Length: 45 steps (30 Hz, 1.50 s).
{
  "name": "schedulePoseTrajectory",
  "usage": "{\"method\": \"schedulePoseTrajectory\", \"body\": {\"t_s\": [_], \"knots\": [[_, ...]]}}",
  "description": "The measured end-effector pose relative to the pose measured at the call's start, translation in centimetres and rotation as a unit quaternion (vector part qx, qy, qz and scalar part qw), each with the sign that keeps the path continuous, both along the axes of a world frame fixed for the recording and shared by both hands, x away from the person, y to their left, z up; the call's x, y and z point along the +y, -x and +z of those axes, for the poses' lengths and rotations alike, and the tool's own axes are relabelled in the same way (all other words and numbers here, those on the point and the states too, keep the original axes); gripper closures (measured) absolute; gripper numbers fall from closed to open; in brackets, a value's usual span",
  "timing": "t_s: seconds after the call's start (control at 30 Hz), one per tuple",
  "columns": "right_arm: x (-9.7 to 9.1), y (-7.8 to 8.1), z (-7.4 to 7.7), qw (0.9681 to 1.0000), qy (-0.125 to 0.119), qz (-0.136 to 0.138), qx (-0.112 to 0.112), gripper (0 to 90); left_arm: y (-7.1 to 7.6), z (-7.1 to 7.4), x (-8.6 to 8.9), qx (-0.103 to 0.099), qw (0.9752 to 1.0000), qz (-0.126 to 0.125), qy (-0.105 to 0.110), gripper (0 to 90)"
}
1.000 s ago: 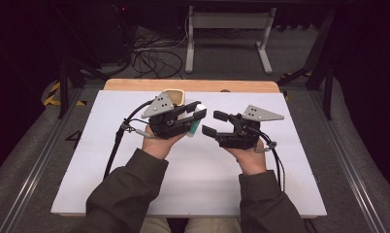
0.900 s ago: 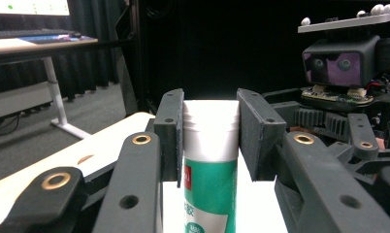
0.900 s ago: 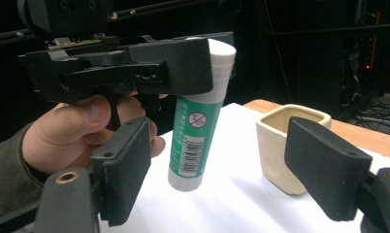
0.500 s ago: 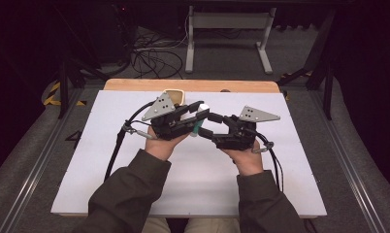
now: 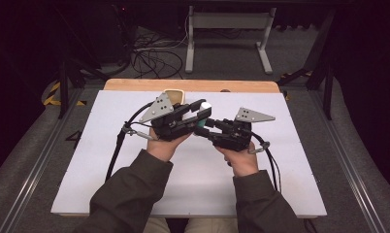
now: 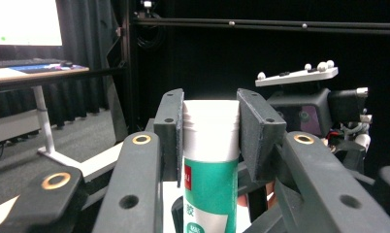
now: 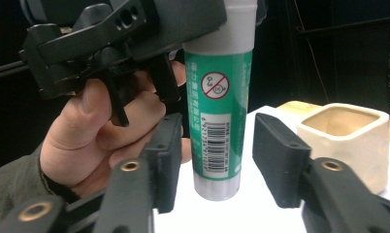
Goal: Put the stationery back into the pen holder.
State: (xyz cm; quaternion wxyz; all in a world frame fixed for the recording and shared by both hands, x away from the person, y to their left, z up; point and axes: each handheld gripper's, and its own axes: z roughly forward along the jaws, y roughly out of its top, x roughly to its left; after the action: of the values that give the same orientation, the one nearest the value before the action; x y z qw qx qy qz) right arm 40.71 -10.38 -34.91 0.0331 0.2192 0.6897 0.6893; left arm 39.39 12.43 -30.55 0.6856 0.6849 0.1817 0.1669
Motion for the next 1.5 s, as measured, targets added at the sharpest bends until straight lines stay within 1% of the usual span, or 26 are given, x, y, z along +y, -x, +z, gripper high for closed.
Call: {"method": "schedulePoseTrajectory", "body": {"t_s": [0.07, 0.1, 0.23, 0.3, 0.33, 0.4, 0.43, 0.47, 0.53, 0.57, 0.7, 0.83, 0.9, 0.93, 0.97, 1.07, 1.1, 1.17, 1.23, 1.3, 1.37, 1.4, 1.5], "knots": [[0.1, 0.1, 0.0, 1.0000, -0.001, 0.002, -0.003, 60.4, 0.0, 0.0, 0.0, 0.005, 0.9999, -0.008, 0.008, 65.4], [0.2, 0.2, 0.0, 1.0000, 0.000, 0.004, -0.008, 65.0, 0.0, 0.0, 0.0, 0.008, 0.9998, -0.013, 0.012, 65.3], [0.4, 0.3, -0.1, 0.9999, 0.000, 0.002, -0.010, 65.5, 0.0, -0.2, -0.1, 0.010, 0.9997, -0.014, 0.014, 65.2], [0.4, 0.3, -0.1, 0.9999, 0.005, 0.000, -0.013, 65.7, -0.1, -0.2, 0.1, 0.015, 0.9997, -0.018, 0.011, 65.0], [0.4, 0.4, -0.1, 0.9998, 0.011, -0.006, -0.017, 65.8, -0.1, -0.2, 0.2, 0.018, 0.9996, -0.017, 0.010, 64.0], [0.4, 0.4, -0.1, 0.9995, 0.018, -0.017, -0.021, 65.9, -0.1, -0.1, 0.3, 0.021, 0.9998, -0.005, 0.002, 55.7], [0.4, 0.4, -0.1, 0.9995, 0.018, -0.017, -0.021, 65.9, -0.2, -0.2, 0.4, 0.023, 0.9997, 0.002, 0.000, 55.7], [0.4, 0.5, -0.1, 0.9992, 0.022, -0.023, -0.025, 65.9, -0.2, -0.2, 0.5, 0.024, 0.9997, 0.004, -0.002, 52.3], [0.4, 0.5, -0.1, 0.9981, 0.035, -0.038, -0.033, 66.0, -0.1, -0.3, 0.7, 0.026, 0.9996, 0.007, -0.005, 50.4], [0.4, 0.5, -0.1, 0.9981, 0.035, -0.038, -0.033, 66.0, -0.1, -0.4, 0.8, 0.025, 0.9996, 0.011, -0.009, 50.4], [0.3, 0.5, -0.2, 0.9960, 0.052, -0.060, -0.041, 65.9, 0.1, -0.5, 1.3, 0.026, 0.9990, 0.030, -0.020, 47.1], [0.3, 0.5, -0.2, 0.9941, 0.059, -0.077, -0.048, 66.0, 0.3, -0.6, 2.1, 0.026, 0.9976, 0.051, -0.037, 44.3], [0.3, 0.5, -0.2, 0.9930, 0.066, -0.084, -0.052, 66.0, 0.4, -0.8, 2.5, 0.030, 0.9967, 0.060, -0.046, 42.8], [0.3, 0.5, -0.2, 0.9914, 0.073, -0.092, -0.057, 66.0, 0.5, -0.9, 2.7, 0.031, 0.9963, 0.064, -0.049, 41.1], [0.3, 0.5, -0.2, 0.9914, 0.073, -0.092, -0.057, 66.0, 0.6, -1.1, 2.9, 0.033, 0.9957, 0.068, -0.053, 40.2], [0.4, 0.6, -0.2, 0.9895, 0.080, -0.102, -0.064, 66.0, 0.8, -1.5, 3.6, 0.032, 0.9937, 0.084, -0.068, 38.5], [0.4, 0.6, -0.2, 0.9885, 0.081, -0.108, -0.067, 66.0, 0.9, -1.6, 3.7, 0.033, 0.9932, 0.086, -0.071, 37.0], [0.5, 0.6, -0.2, 0.9879, 0.082, -0.111, -0.070, 66.0, 1.2, -1.8, 4.1, 0.031, 0.9920, 0.093, -0.079, 36.3], [0.5, 0.7, -0.2, 0.9868, 0.084, -0.116, -0.076, 66.0, 1.4, -1.9, 4.6, 0.029, 0.9913, 0.098, -0.084, 35.3], [0.5, 0.7, -0.1, 0.9856, 0.086, -0.121, -0.081, 66.0, 1.6, -2.0, 4.9, 0.031, 0.9909, 0.098, -0.086, 34.3], [0.6, 0.8, 0.0, 0.9842, 0.087, -0.126, -0.089, 66.0, 1.8, -2.2, 5.3, 0.034, 0.9901, 0.101, -0.092, 33.2], [0.6, 0.8, 0.0, 0.9832, 0.089, -0.130, -0.093, 66.0, 2.0, -2.4, 5.3, 0.041, 0.9899, 0.099, -0.093, 32.4], [0.5, 0.8, 0.1, 0.9810, 0.090, -0.138, -0.102, 66.0, 2.4, -2.8, 5.5, 0.037, 0.9881, 0.103, -0.108, 31.6]]}}
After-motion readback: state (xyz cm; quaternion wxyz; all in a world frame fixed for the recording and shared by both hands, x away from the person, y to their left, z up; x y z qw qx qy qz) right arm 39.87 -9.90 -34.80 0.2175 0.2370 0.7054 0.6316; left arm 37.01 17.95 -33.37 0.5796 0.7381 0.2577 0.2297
